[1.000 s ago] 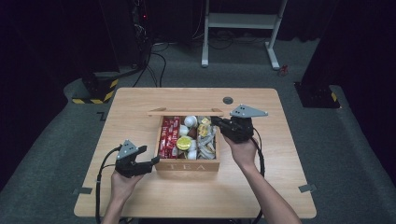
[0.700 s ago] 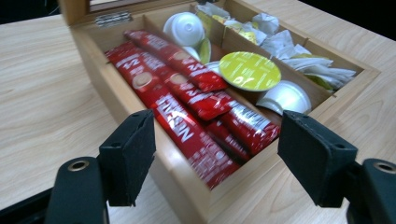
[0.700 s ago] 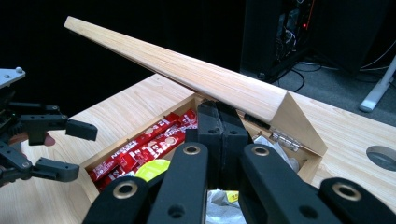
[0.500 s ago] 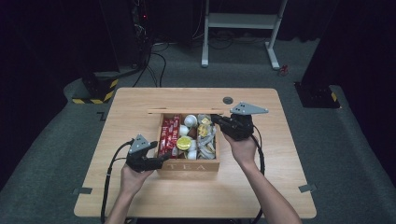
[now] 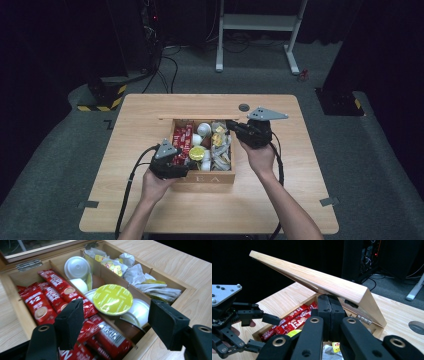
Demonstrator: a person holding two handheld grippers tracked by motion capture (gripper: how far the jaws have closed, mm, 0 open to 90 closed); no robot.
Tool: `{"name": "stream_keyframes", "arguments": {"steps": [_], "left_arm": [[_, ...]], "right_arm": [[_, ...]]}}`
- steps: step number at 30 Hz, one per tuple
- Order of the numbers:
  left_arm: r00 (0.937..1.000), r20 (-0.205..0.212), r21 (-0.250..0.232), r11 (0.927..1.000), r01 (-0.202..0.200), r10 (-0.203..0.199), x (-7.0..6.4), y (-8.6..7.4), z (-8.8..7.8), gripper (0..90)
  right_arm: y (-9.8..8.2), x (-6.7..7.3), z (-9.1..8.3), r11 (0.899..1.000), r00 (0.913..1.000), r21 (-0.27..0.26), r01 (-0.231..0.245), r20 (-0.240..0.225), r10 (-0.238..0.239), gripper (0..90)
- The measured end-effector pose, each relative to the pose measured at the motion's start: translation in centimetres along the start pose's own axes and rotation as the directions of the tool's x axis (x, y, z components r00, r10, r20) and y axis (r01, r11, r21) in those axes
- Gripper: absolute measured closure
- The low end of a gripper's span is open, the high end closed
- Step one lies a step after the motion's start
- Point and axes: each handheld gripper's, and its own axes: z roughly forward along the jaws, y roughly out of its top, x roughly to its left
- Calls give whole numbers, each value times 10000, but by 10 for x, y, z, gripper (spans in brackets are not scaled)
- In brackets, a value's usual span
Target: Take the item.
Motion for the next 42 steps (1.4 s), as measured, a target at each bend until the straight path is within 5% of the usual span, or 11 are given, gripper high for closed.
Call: {"name": "stream_keyframes", "arguments": {"steps": [42], "left_arm": [[9953,-749,1044,9931,-526,605,-9,12,43,322]], "right_arm": [[0,-4,1,9998,9997,-93,-200,-131,199,900]]}}
